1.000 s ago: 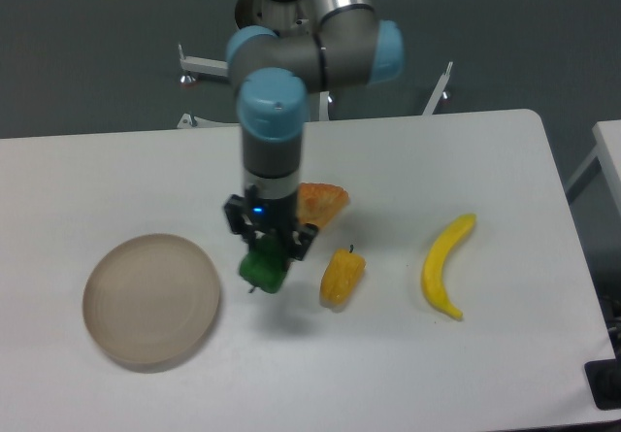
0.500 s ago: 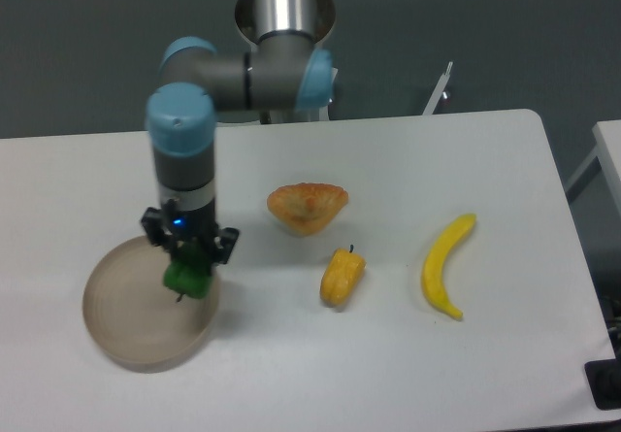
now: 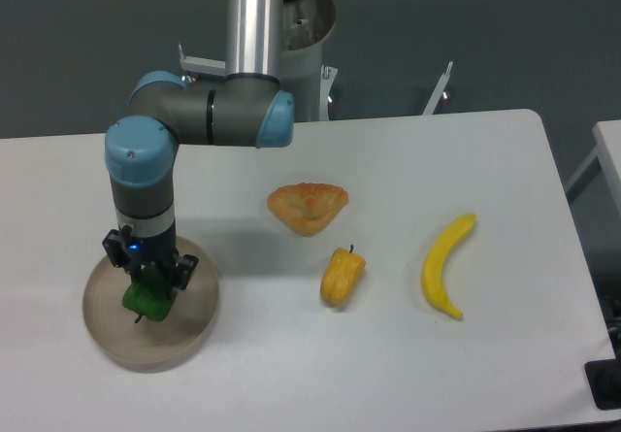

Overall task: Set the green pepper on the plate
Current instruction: 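Hold the green pepper on the plate and open the gripper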

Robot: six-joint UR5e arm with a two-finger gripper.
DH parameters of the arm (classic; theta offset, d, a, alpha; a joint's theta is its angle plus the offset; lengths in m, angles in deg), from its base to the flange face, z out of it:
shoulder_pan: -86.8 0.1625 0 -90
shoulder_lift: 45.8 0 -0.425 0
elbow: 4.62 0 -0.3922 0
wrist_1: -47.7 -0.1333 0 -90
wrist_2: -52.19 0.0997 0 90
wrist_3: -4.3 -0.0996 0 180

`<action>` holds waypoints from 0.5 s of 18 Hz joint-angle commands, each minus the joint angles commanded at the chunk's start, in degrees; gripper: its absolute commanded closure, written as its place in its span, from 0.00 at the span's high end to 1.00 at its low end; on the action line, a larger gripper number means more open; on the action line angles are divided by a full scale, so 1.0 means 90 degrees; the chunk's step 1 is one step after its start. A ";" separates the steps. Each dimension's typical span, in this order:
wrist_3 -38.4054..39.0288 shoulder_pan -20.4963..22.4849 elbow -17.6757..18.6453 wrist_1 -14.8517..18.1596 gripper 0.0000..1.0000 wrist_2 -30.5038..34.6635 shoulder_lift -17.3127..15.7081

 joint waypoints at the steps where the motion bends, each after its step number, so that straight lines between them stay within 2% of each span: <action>1: -0.0019 0.0000 0.0000 0.0000 0.37 0.0000 0.0010; 5: -0.0594 0.0000 -0.0019 0.0000 0.37 -0.0399 0.0049; 9: -0.0703 0.0000 0.0020 0.0000 0.37 -0.0439 0.0059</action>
